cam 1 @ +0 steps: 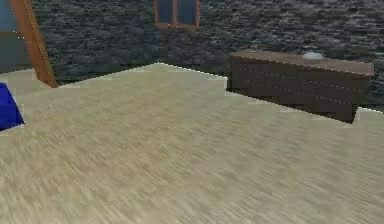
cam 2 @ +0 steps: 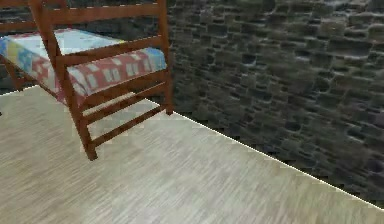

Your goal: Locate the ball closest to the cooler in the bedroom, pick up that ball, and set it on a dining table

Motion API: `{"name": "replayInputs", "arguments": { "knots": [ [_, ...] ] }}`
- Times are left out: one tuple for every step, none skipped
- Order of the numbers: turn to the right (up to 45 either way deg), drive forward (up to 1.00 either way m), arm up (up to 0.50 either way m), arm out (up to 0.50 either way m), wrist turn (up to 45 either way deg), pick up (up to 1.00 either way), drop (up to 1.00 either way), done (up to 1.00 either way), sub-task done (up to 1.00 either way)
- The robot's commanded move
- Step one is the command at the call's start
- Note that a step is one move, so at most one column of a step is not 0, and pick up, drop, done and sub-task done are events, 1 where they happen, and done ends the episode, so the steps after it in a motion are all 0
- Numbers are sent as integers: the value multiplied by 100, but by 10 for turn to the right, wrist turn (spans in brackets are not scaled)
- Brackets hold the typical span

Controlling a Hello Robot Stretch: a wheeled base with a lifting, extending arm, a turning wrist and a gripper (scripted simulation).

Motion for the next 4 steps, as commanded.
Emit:
{"name": "replayInputs", "arguments": {
  "knots": [
    [0,40,0,0,0,0,0,0,0],
    [-450,0,0,0,0,0,0,0,0],
    [-30,0,0,0,0,0,0,0,0],
    [0,100,0,0,0,0,0,0,0]
  ]
}}
